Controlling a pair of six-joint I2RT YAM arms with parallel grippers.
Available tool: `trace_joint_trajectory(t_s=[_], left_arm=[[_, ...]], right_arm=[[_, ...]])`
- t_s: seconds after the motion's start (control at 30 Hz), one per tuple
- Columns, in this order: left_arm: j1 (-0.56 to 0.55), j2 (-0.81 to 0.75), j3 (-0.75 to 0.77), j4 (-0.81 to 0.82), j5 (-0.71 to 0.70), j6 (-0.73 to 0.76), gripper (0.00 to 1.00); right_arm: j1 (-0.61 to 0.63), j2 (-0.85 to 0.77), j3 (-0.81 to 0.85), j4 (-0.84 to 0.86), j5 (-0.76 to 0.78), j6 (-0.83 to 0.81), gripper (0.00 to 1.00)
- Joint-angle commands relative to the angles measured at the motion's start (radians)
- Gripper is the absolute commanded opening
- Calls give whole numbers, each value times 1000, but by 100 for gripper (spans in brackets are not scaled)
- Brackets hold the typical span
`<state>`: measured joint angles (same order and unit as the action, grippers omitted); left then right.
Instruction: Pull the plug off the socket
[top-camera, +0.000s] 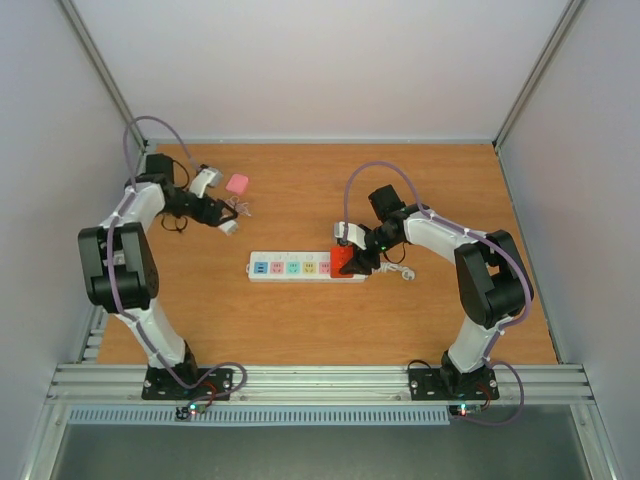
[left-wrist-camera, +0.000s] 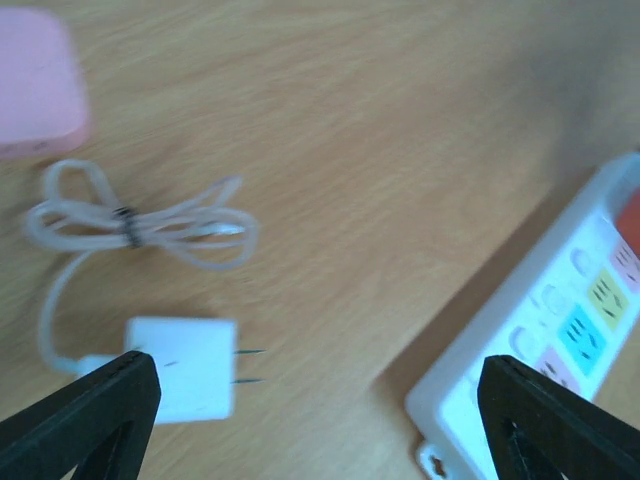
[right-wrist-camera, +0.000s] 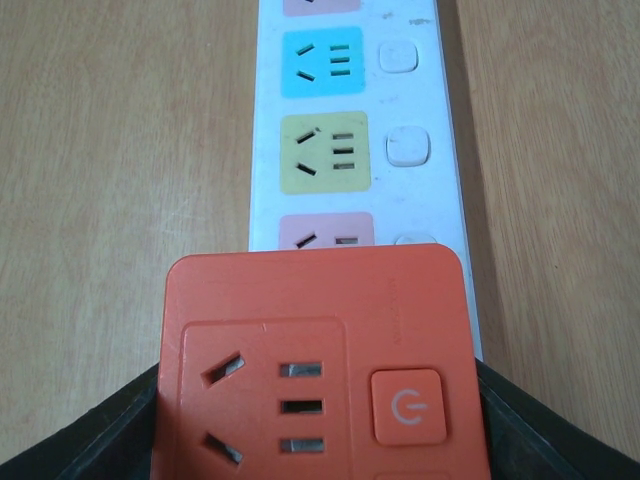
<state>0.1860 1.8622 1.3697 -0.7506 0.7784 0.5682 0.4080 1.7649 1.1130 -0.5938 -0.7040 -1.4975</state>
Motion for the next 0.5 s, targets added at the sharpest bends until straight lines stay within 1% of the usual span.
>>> trace_joint_trajectory(t_s=[0.0, 0.13, 0.17, 0.23, 0.47], left_arm=[[-96, -97, -77, 24, 10, 164, 89], [-180, -167, -167, 60, -3, 285, 89], [-222, -182, -188, 79, -8, 303, 89], [-267, -204, -221, 116, -21, 346, 89], [-410, -227, -331, 239, -100, 466, 91]], right_arm=[[9, 18, 6, 20, 33, 7, 70], [9, 12, 9, 22, 25, 2, 75], [8, 10, 10, 20, 24, 1, 78], [9, 6, 9, 19, 21, -3, 82], [12, -6, 13, 12, 8, 1, 83]])
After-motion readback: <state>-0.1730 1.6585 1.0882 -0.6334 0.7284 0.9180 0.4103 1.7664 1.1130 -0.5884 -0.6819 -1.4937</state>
